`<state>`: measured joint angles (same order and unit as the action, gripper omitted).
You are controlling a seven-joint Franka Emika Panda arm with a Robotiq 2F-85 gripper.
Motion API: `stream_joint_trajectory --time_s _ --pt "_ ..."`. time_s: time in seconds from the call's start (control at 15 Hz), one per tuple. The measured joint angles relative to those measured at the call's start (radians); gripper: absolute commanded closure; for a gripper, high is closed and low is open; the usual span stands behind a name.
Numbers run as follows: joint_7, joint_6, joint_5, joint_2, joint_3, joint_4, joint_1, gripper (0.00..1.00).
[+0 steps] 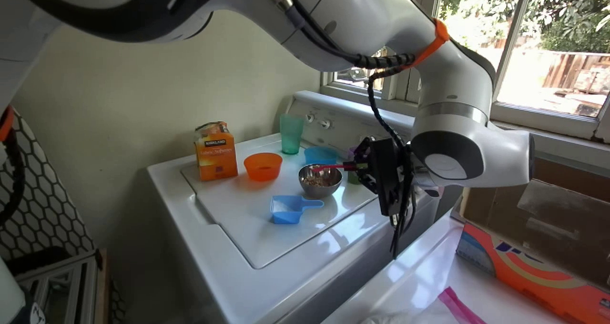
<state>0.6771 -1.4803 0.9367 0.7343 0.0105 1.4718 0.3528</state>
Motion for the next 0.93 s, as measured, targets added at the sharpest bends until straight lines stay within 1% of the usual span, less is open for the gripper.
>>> stream_joint_trajectory --time_s 0.2,0.67,0.93 --pt "0.006 0.055 0.019 0.025 0.0 -0.031 0.012 0.97" --pt "0.037 0.175 0.017 0.063 0.0 -0.094 0.024 0.97" --pt "0.055 0.191 0.009 0.067 -0.001 -0.105 0.007 0.97"
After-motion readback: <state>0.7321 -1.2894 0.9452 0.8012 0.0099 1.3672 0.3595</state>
